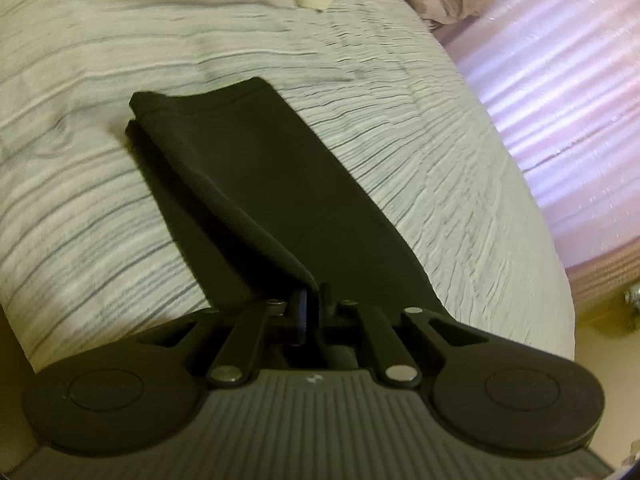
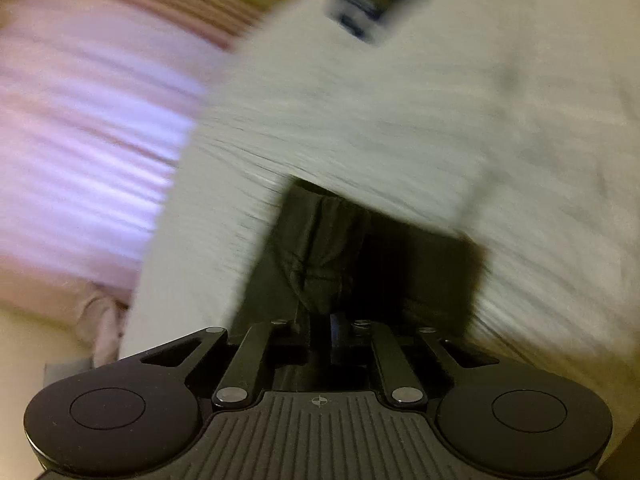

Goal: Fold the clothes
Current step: 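Fold the folded trousers again with the left gripper while the right gripper holds the waistband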

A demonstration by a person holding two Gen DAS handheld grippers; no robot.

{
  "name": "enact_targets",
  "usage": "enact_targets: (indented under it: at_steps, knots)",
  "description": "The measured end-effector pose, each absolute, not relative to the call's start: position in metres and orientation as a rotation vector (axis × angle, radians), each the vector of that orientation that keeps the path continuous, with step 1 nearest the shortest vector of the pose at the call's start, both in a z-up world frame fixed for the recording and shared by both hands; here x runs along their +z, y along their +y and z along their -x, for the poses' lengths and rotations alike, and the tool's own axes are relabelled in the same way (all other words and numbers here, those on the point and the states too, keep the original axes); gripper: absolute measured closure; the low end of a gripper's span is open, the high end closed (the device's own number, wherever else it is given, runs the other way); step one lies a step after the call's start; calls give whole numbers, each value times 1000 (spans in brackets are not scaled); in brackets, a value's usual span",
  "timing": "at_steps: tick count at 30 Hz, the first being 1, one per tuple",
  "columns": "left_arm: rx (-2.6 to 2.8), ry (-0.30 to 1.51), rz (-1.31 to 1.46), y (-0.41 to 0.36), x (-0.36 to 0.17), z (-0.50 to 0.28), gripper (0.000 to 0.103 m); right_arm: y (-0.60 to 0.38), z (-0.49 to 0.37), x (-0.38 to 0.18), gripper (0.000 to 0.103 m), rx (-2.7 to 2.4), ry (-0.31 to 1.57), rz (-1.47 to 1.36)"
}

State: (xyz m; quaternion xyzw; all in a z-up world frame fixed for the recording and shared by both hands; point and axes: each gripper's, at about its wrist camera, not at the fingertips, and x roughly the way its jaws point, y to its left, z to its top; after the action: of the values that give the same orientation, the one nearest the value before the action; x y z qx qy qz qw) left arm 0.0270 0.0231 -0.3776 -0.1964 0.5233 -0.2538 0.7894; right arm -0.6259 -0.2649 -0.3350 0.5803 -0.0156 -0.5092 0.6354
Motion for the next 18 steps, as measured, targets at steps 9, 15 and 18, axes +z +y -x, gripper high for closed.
enact_targets:
  at_steps: [9,15,18]
  knots:
    - [-534,1132,399,40,-380,-16,101,-238,646,-332,96,-1223,30,-1338]
    - [-543,1134,388,40,-387,-18,101,-236,645,-340,96,-1257,71,-1331]
    - [-533,1147,407,43,-395,-18,100,-240,647,-349,96,-1283,127,-1336]
